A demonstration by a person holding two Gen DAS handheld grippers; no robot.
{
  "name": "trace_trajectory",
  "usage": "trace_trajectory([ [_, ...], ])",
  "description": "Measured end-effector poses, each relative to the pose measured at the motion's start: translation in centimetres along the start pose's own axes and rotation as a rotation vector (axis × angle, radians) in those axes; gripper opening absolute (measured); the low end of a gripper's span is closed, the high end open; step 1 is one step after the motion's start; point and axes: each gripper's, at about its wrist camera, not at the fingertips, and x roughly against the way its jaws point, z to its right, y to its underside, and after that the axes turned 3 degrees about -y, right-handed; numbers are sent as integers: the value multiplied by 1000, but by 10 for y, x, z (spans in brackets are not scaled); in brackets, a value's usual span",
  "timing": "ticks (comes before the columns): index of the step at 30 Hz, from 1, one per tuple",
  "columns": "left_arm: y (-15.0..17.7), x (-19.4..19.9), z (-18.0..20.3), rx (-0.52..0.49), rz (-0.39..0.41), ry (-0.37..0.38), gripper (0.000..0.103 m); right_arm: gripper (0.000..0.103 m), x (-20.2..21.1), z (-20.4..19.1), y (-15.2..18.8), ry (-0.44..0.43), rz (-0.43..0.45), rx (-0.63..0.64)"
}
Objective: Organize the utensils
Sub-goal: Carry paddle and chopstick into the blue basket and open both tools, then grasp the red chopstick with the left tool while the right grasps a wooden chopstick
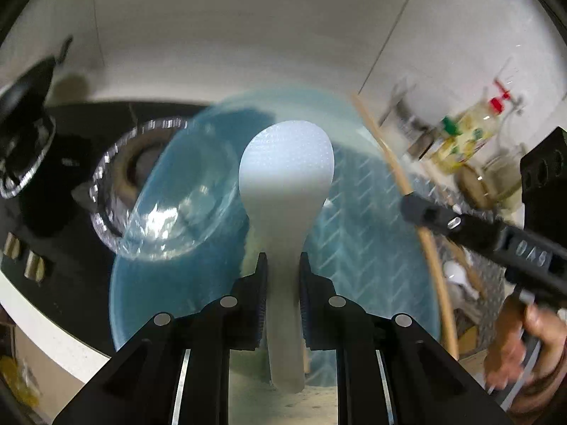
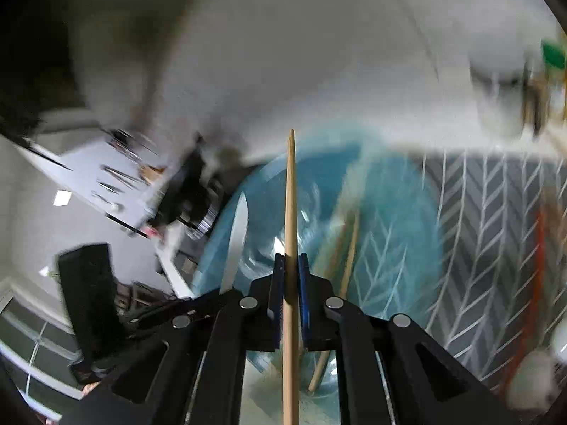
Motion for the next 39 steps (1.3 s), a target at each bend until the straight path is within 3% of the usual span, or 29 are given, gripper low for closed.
trace_trajectory([
  [7,5,-45,-15,18,-133,-16,18,9,-57,-3,14,247,-127,-2],
  [10,5,-51,-15,28,-155,-19,20,10,-70,-10,16,310,-175,31],
  [12,5,-47,-14,28,-140,-33,21,10,-64,-8,18,300,-177,35],
  [15,1,-23,-5,28,-88,-24,21,10,-37,-10,11,267,-108,41],
  [17,-1,3,9,1,-31,-9,28,9,6,-13,-3,234,-22,74],
  [19,-4,35,34,-49,51,8,52,9,60,-17,-19,176,87,118],
  [20,-3,48,47,-77,89,24,54,10,83,-17,-24,149,136,144],
  [21,-1,65,68,-122,135,59,57,13,117,-18,-30,117,204,183],
  [22,-1,74,79,-148,154,86,59,31,140,-18,-32,99,250,212],
  [23,3,81,98,-183,171,122,64,63,179,-13,-32,98,333,257],
  [24,7,85,109,-202,179,141,68,71,203,-7,-30,117,387,280],
  [25,13,84,128,-230,182,166,70,71,228,4,-25,139,447,306],
  [28,40,50,176,-282,124,219,70,71,262,40,-10,219,471,343],
  [29,46,33,188,-280,83,222,70,71,267,65,-1,293,445,315],
  [31,53,-1,207,-263,39,216,70,71,267,98,10,319,389,246],
  [35,50,-80,233,-210,-21,140,64,71,261,158,38,336,321,134],
  [39,47,-134,247,-231,-53,48,52,71,248,188,46,358,267,164],
])
